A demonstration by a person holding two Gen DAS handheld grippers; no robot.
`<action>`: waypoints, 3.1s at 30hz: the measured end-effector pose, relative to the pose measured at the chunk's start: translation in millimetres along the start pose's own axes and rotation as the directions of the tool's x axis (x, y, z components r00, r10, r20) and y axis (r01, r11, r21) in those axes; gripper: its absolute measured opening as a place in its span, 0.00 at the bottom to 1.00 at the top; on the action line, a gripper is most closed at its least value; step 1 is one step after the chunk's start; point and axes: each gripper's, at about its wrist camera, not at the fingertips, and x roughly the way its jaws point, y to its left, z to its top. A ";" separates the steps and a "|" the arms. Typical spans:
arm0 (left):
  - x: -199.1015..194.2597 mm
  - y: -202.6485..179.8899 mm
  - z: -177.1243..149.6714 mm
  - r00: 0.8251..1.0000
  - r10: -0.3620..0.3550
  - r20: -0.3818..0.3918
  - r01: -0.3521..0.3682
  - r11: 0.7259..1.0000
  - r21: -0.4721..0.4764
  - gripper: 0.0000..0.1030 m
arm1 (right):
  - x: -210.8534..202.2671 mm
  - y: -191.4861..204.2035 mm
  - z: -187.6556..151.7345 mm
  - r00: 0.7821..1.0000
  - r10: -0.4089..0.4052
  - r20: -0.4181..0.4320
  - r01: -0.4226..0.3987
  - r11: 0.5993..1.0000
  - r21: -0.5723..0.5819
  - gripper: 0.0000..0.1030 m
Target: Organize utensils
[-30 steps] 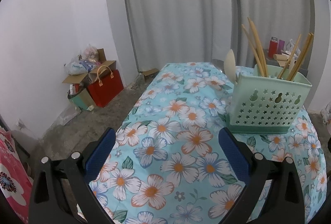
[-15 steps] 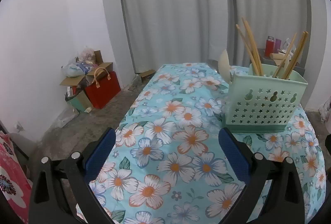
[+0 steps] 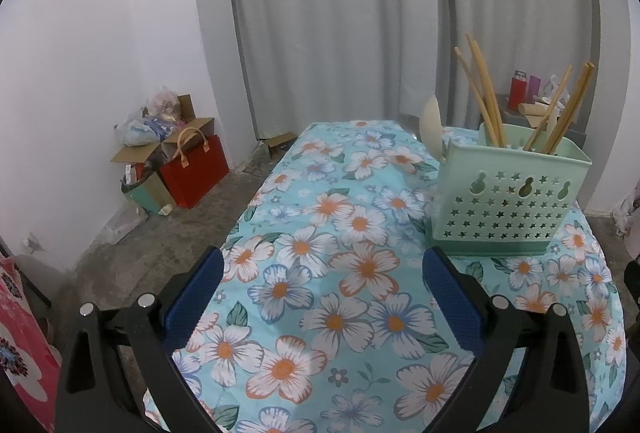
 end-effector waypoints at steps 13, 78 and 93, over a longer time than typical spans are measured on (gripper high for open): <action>0.0 -1.5 0.6 0.999 -0.037 -0.011 0.037 0.999 -0.001 0.95 | -2.0 0.5 1.9 1.000 0.001 0.001 -0.001 1.000 -0.003 0.92; -1.7 -8.5 1.5 0.992 -0.128 -0.012 0.128 0.992 0.011 0.95 | -3.4 1.0 3.8 1.000 0.010 0.000 -0.010 1.000 -0.003 0.92; -1.9 -8.2 1.2 0.992 -0.128 -0.012 0.128 0.992 0.008 0.95 | -4.4 1.2 3.8 1.000 0.010 0.000 -0.010 1.000 -0.002 0.92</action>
